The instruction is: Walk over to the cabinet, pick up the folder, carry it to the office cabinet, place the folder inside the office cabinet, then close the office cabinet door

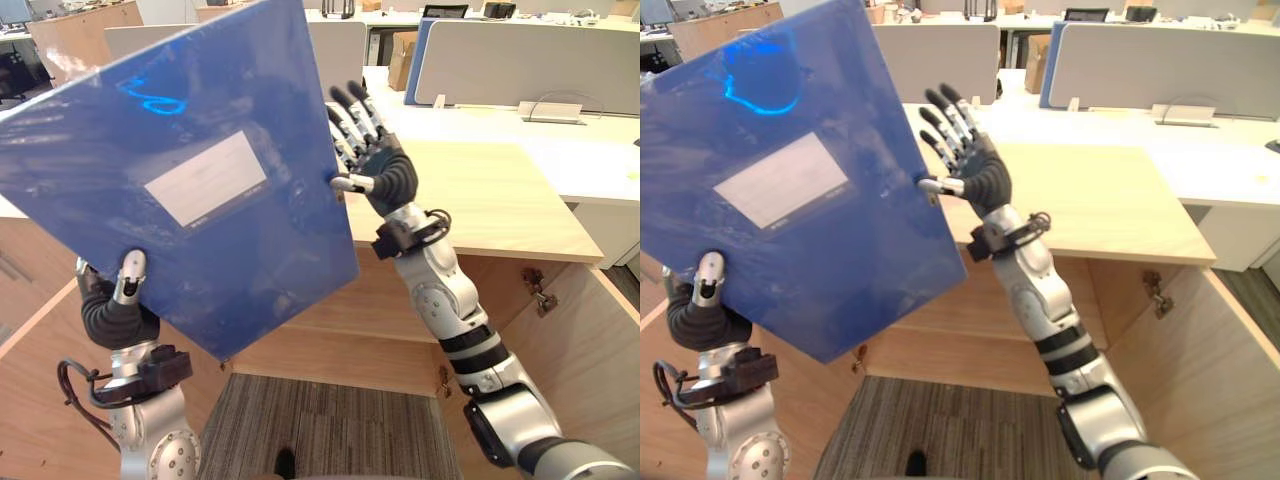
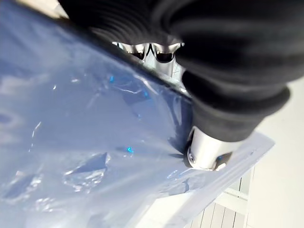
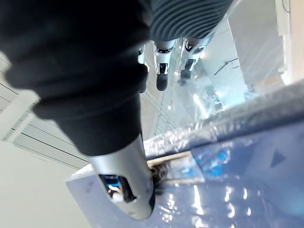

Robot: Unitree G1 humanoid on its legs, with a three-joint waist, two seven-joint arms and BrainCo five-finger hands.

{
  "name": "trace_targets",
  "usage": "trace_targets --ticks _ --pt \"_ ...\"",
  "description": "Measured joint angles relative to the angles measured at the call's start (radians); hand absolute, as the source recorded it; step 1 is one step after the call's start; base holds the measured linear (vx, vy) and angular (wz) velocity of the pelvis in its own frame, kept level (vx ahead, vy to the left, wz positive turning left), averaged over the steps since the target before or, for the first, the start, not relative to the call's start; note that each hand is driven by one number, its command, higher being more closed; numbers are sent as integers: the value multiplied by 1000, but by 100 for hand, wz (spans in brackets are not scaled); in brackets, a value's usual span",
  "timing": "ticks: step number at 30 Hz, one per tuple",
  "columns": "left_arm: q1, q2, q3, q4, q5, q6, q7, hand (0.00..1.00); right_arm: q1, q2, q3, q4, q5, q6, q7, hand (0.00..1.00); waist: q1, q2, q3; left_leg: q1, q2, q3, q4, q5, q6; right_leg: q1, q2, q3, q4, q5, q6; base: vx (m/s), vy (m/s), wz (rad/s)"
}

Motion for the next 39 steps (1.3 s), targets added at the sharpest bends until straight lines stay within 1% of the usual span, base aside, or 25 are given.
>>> trace_targets --ticks 5,9,11,13,14,16,17,18,19,20,23,24,27,30,32,34,36,37,38,39 --pt "-3 1 -5 7 0 0 18 100 -67 -26 59 43 0 17 7 0 6 2 1 -1 0 -4 0 0 0 0 1 0 1 1 -1 0 0 0" --pt "-3 19 -9 7 1 -1 22 100 -106 -71 133 47 10 36 44 0 8 4 2 -5 1 -5 0 0 0 -6 1 1 7 2 -2 0 0 0" --pt "-3 33 -11 7 2 -2 27 100 -125 -100 190 49 45 49 61 0 7 8 1 -16 2 -5 -1 0 0 -20 1 1 12 2 -2 0 0 0" --pt "-3 57 -11 16 9 -2 33 100 -155 -158 257 69 93 60 81 0 9 10 2 -17 2 -5 -1 1 1 -23 1 1 16 6 -4 -8 16 0" --pt "-3 64 -11 17 10 -3 34 100 -169 -178 277 72 109 64 85 100 9 10 2 -17 2 -5 -1 1 1 -23 1 1 15 7 -4 0 0 0" --pt "-3 85 -11 19 11 -5 41 100 -217 -251 356 73 161 75 110 100 9 11 1 -17 2 -5 -1 0 1 -23 1 1 15 10 -4 0 0 0" --pt "-3 93 -12 19 11 -8 41 100 -238 -290 393 72 205 82 123 100 10 11 1 -18 2 -5 -1 0 0 -23 1 1 15 11 -4 0 0 0" --pt "-3 97 -13 19 11 -10 41 100 -247 -306 410 72 221 84 125 100 10 11 1 -18 2 -5 -1 -1 -1 -23 1 1 15 11 -4 0 0 0" --pt "-3 108 -17 19 12 -15 41 100 -258 -332 432 72 258 93 143 100 10 11 -1 -21 2 -6 -1 -2 -2 -26 1 1 15 11 -4 0 0 0" --pt "-3 119 -21 19 12 -23 41 100 -270 -359 460 71 294 94 161 100 11 14 -3 -27 2 -7 -1 -2 -2 -31 2 0 14 11 -4 0 0 0" --pt "-4 143 -41 19 15 -28 41 100 -280 -411 499 65 358 95 183 100 17 22 -13 -33 1 -10 -1 2 1 -37 2 1 14 12 -3 0 0 0" --pt "-4 148 -47 19 19 -28 41 0 -280 -418 503 64 363 95 184 100 19 23 -15 -33 1 -11 0 3 2 -37 2 1 14 12 -3 0 0 0" --pt "-18 180 -95 20 25 -35 40 0 -280 -467 509 58 393 92 193 100 35 28 -20 -33 1 -12 0 6 2 -37 3 1 14 12 -3 0 0 0" --pt "-20 205 -115 20 23 -42 37 0 -280 -484 520 58 393 92 196 100 38 30 -24 -33 1 -12 0 6 2 -37 3 2 14 12 -3 0 0 0" --pt "-21 223 -122 30 -4 -48 12 0 -279 -491 517 52 392 94 196 100 38 35 -28 -33 2 -12 0 8 2 -38 2 2 15 12 -3 0 0 0" --pt "-22 247 -154 52 -48 -57 -27 0 -251 -508 482 26 375 96 197 100 38 36 -28 -32 2 -12 0 10 2 -38 2 3 17 12 -3 0 0 0" --pt "-20 268 -189 71 -69 -57 -64 0 -206 -508 410 -5 326 103 197 100 38 36 -29 -32 3 -12 0 11 3 -39 2 3 21 12 -3 0 0 0" --pt "-17 288 -221 94 -128 -45 -129 0 -138 -502 304 -61 229 103 193 100 37 37 -29 -32 4 -9 0 11 3 -44 2 5 28 12 -3 -26 16 -5" --pt "-16 292 -231 107 -153 -40 -154 0 -105 -496 258 -93 186 104 191 100 36 38 -29 -32 5 -7 -1 11 3 -47 1 7 31 12 -3 -33 24 -11" --pt "-13 287 -243 136 -213 -25 -207 0 -39 -480 176 -152 98 103 179 100 33 42 -31 -33 6 -2 -1 11 2 -53 0 15 37 12 -3 -29 26 -17"
